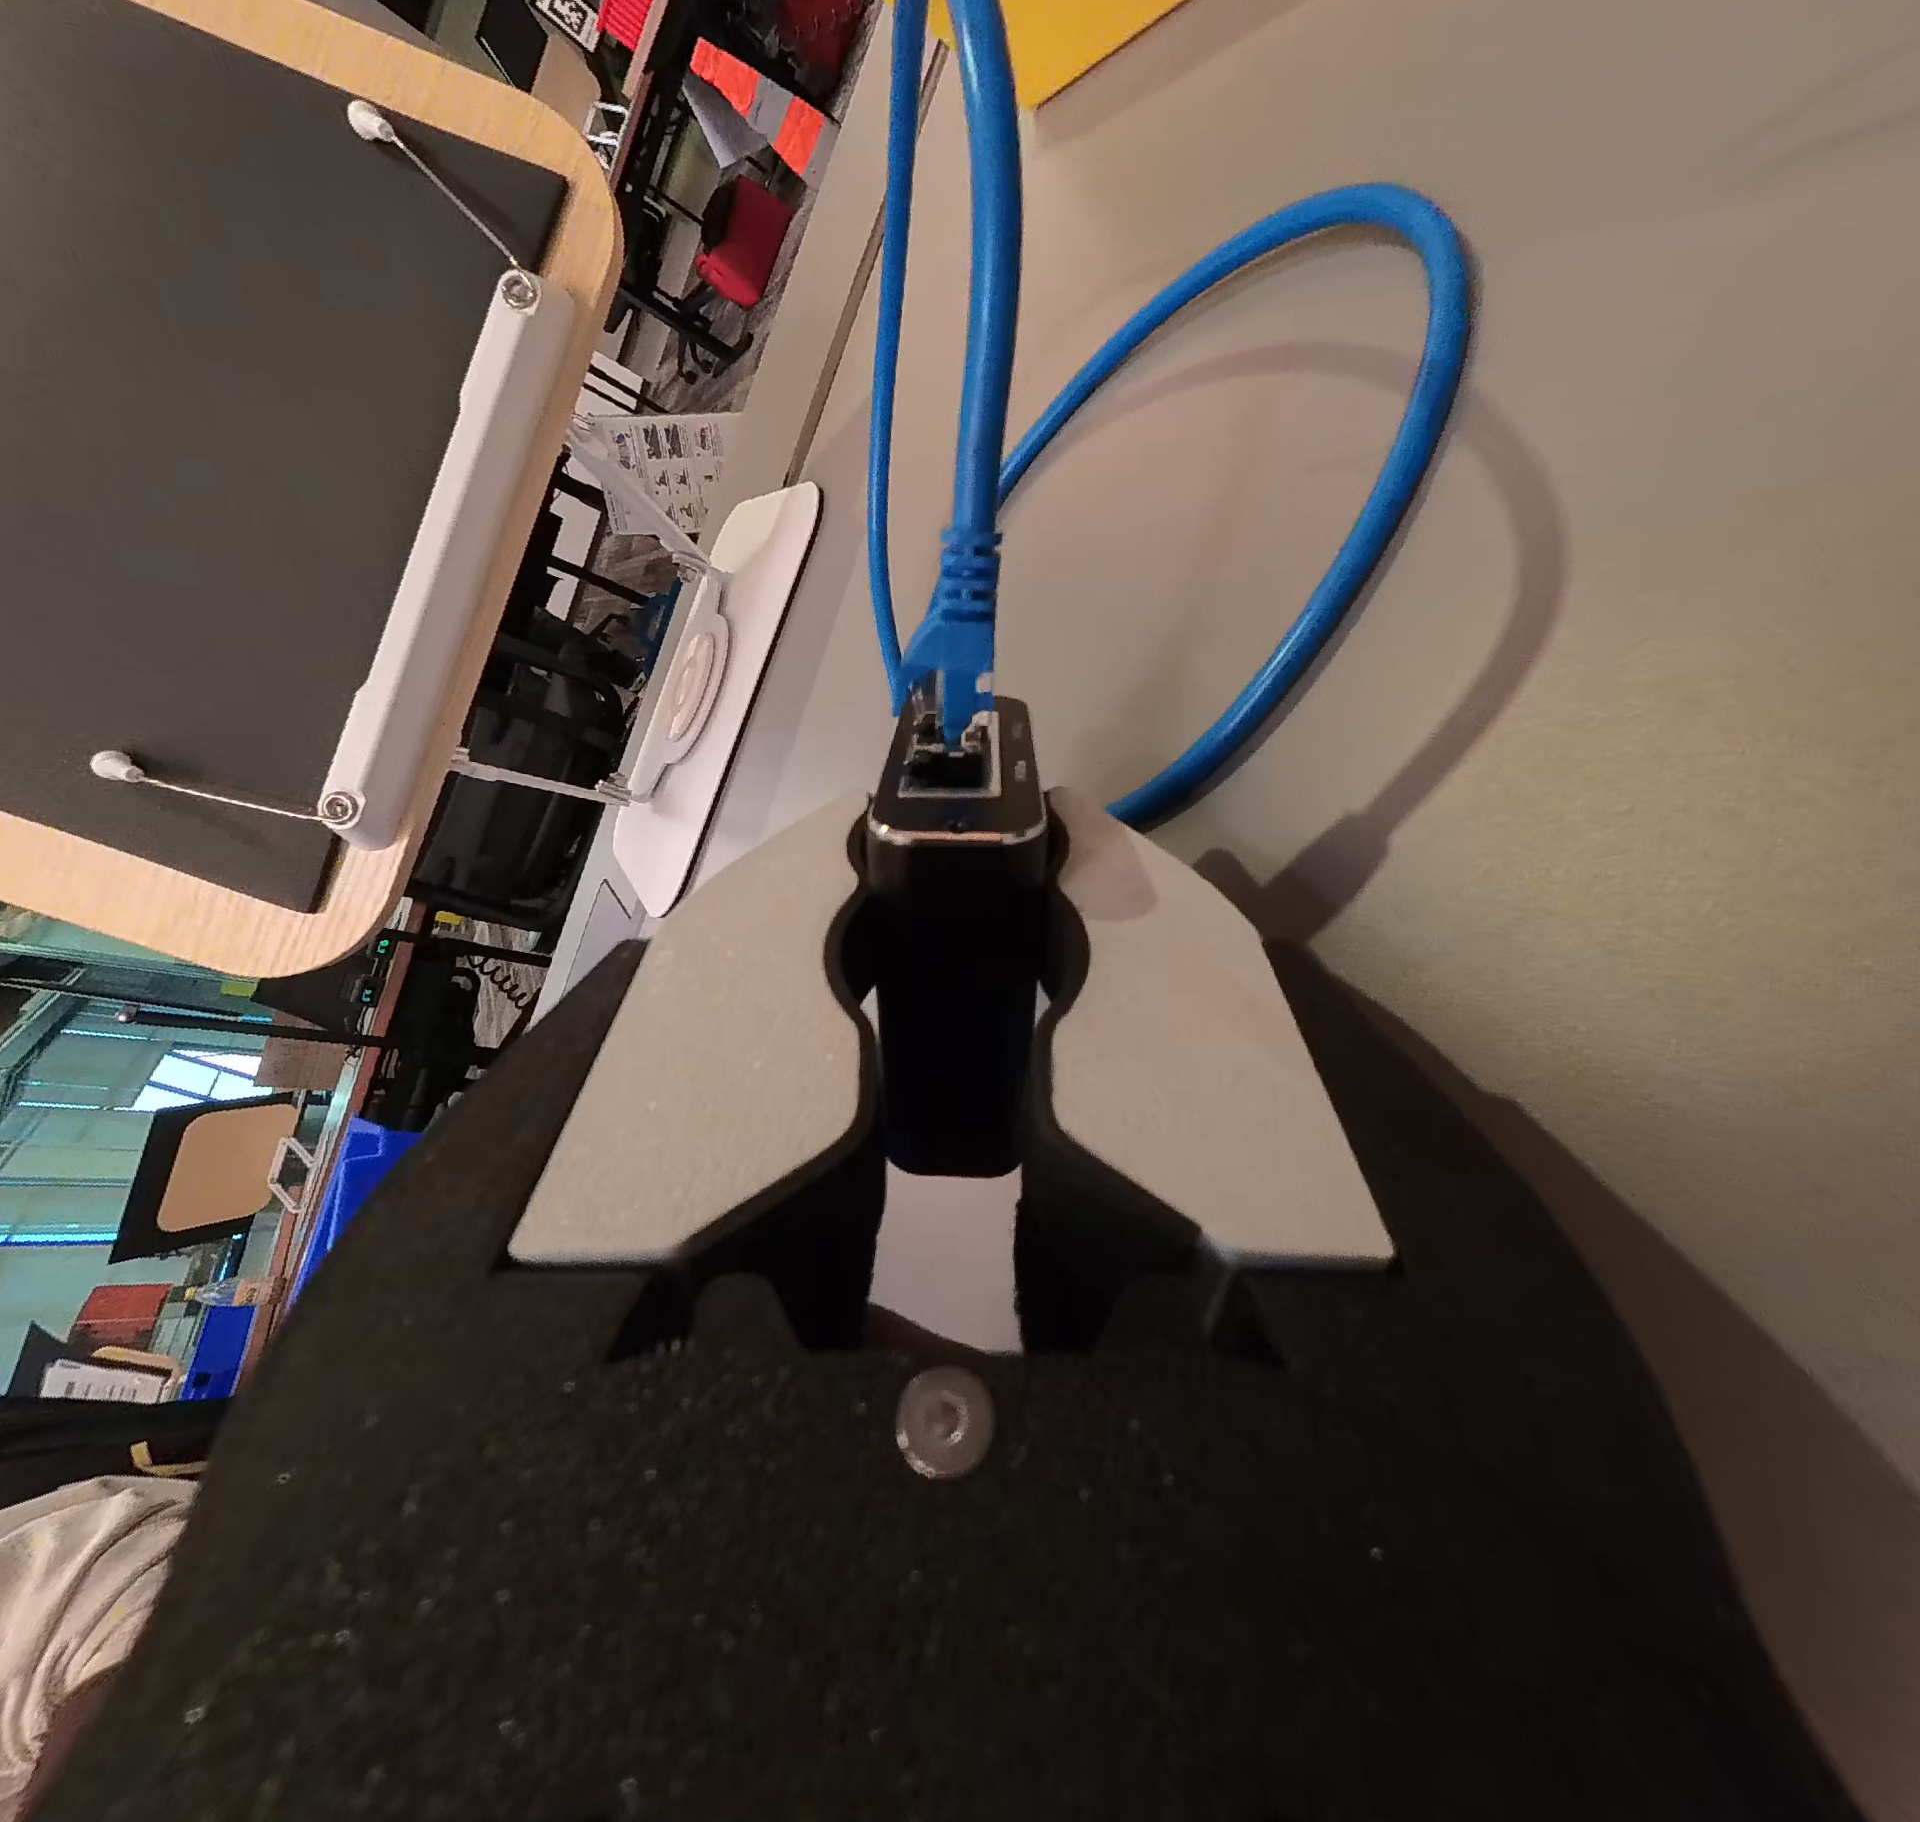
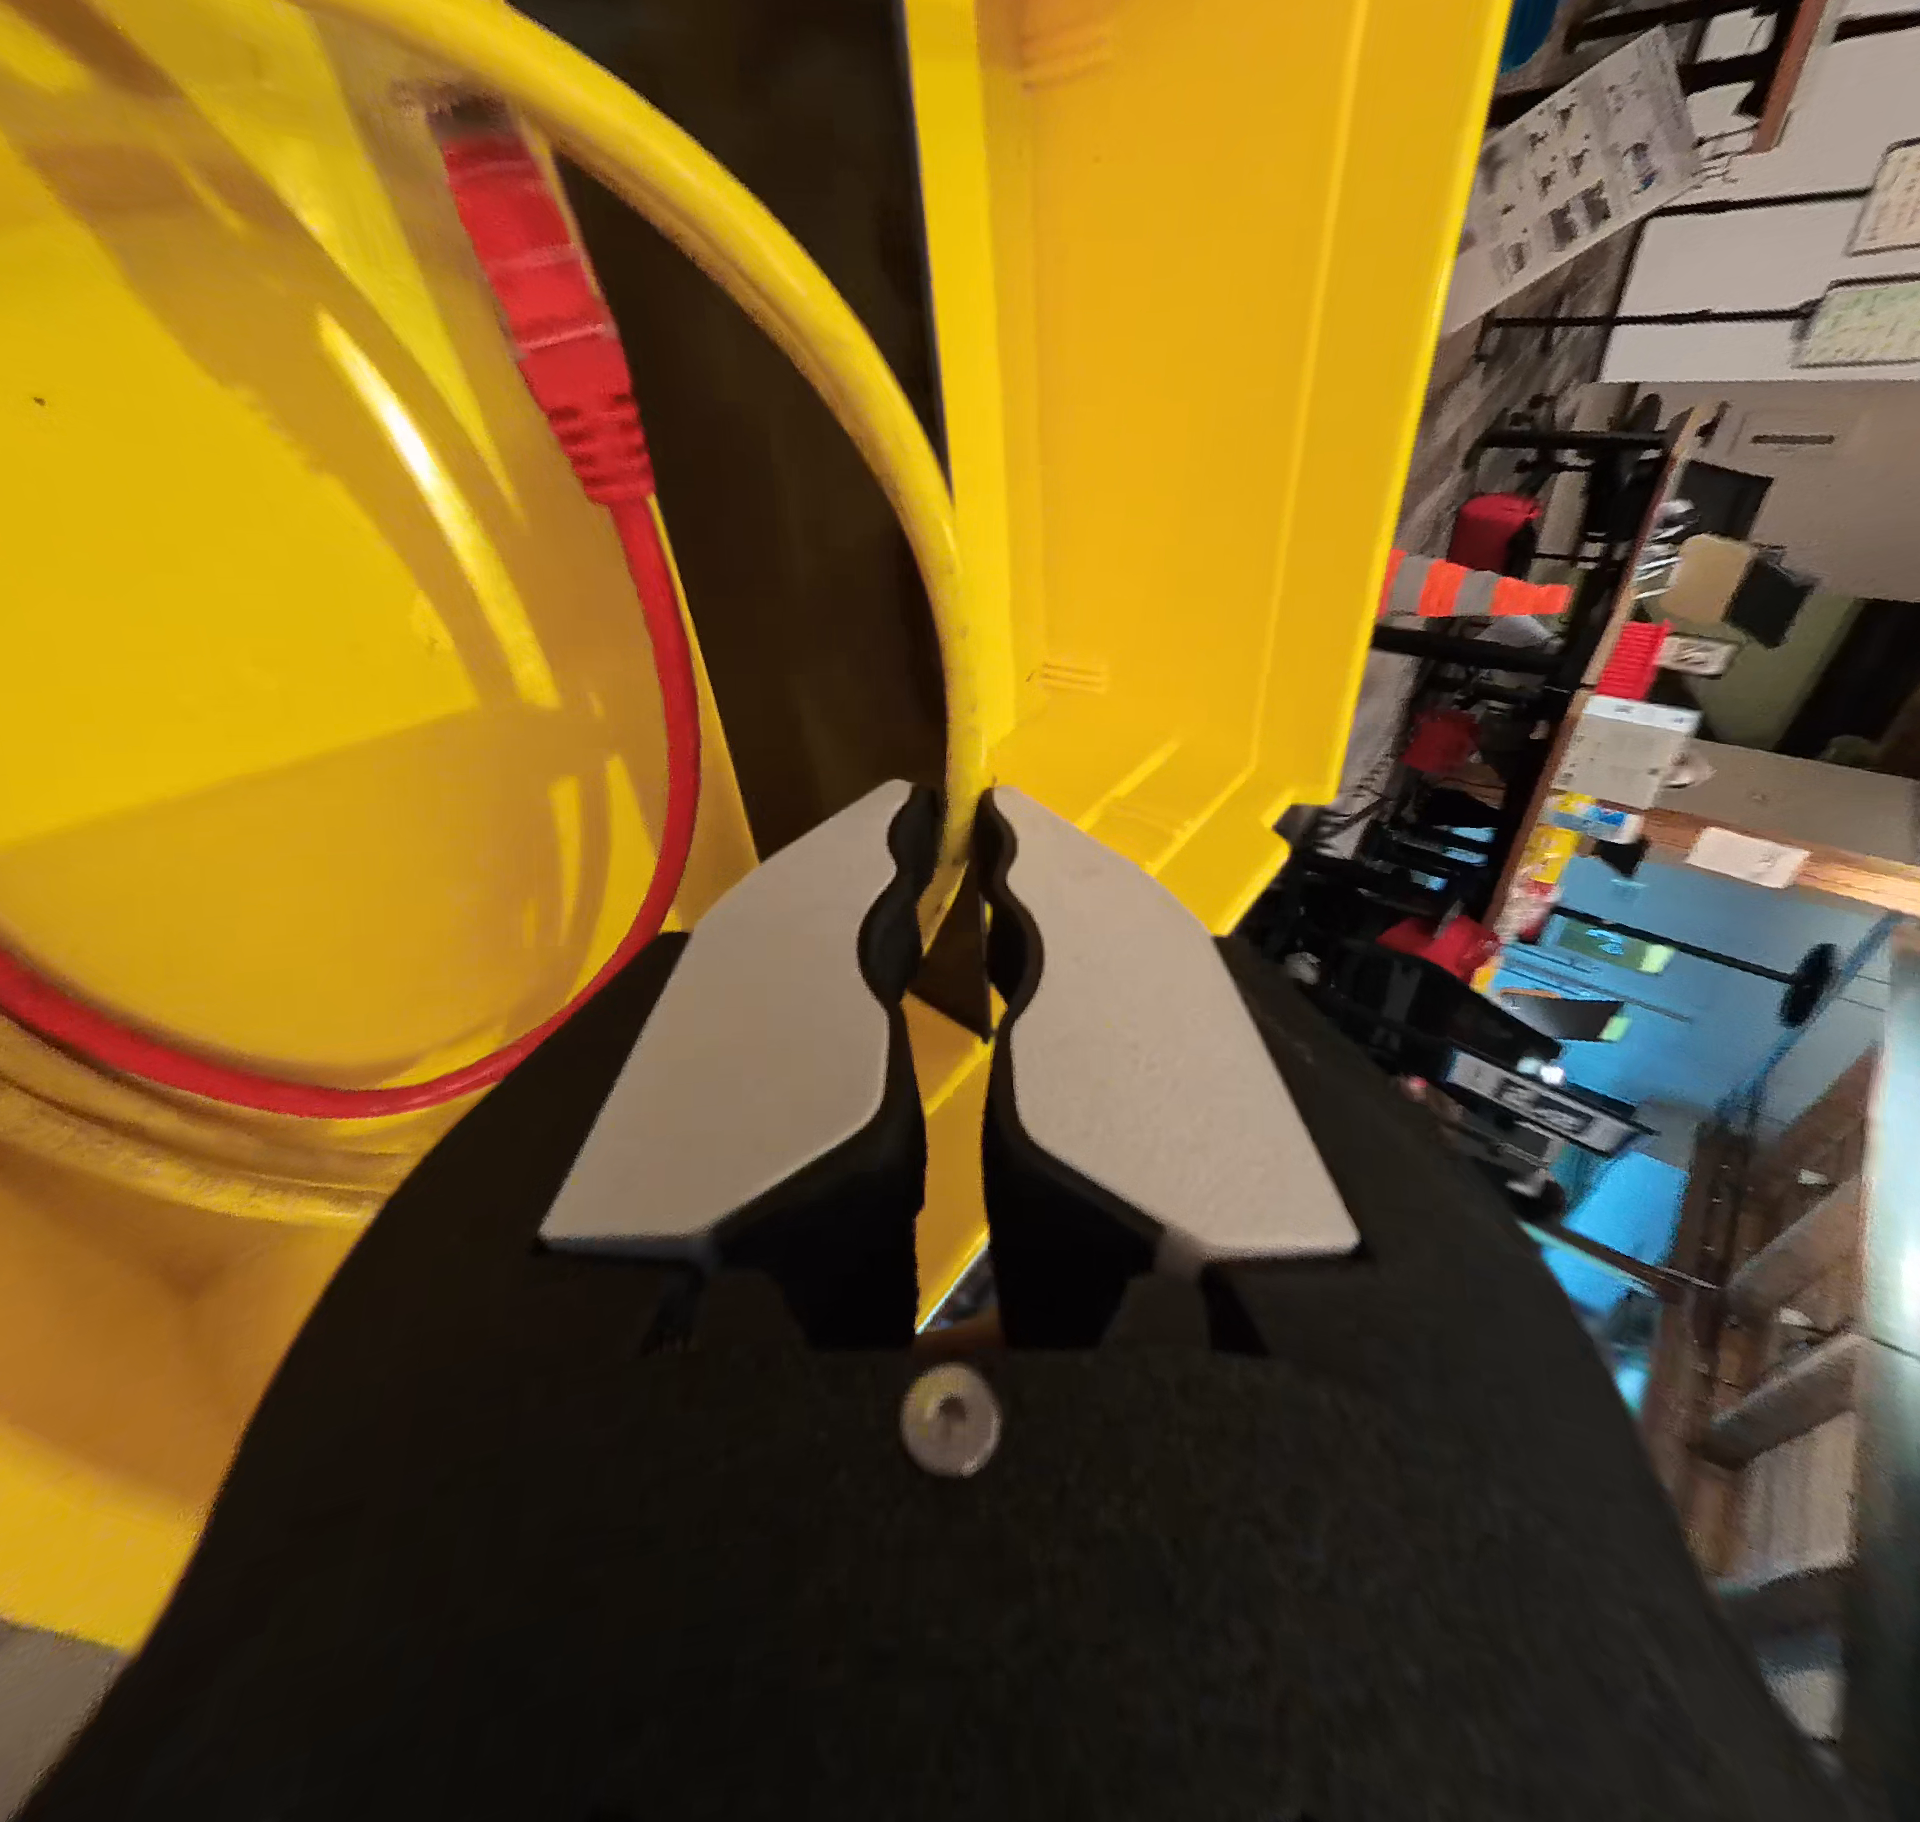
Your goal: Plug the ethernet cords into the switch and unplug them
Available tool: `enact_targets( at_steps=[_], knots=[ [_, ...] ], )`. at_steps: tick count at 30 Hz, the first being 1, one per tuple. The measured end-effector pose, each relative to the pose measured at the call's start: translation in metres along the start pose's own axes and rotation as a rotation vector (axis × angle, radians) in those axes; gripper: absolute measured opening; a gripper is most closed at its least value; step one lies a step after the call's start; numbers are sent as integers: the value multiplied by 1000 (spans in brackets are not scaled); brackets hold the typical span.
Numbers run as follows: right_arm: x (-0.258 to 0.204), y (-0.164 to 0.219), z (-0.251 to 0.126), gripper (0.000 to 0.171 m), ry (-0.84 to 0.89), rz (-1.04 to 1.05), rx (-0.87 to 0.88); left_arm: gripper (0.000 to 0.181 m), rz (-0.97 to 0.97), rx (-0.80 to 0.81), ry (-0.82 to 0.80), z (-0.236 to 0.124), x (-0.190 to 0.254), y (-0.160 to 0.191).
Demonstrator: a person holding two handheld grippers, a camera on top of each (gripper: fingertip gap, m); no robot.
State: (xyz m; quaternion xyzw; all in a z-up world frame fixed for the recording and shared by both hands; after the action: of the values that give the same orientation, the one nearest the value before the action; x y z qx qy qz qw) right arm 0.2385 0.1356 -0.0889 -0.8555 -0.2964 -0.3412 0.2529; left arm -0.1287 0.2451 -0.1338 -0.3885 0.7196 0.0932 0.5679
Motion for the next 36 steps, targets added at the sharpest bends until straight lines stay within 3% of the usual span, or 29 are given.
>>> enact_targets(
  at_steps=[1,6,14,19,23,30,33,36],
  knots=[
    [-1,0,1,9,38,-33,4,26,1,0,1,0,0,0],
    [-9,1,5,9,257,-208,7,27,10,2,3,0,2,-2],
    [-11,-1,2,9,256,-170,-30,27,8,0,-2,0,1,-1],
    [-12,1,1,11,325,-165,59,26,11,-1,-6,0,0,-1],
    [-7,-2,-13,12,171,8,118,26,2,2,-4,0,0,0],
    [-13,0,-13,16,-47,101,114,27,9,5,-1,0,2,-2],
    [-12,2,-5,16,-8,52,72,26,9,3,-4,0,1,-1],
    [-8,-8,-12,15,-25,139,153,26,5,2,-8,0,-1,0]
  ],
)
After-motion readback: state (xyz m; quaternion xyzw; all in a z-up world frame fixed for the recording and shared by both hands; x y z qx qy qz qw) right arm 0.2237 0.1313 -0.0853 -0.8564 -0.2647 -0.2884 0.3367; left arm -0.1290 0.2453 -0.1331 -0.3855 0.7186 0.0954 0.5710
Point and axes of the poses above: each gripper's, where its closed fingertips meet, z out along the fingers, y out of its underside, x = y × z across the jaws, the point moved 5 cm from there along -z, back along the fingers, and after that the axes turned 15 degrees about z, right-handed, at the moved point
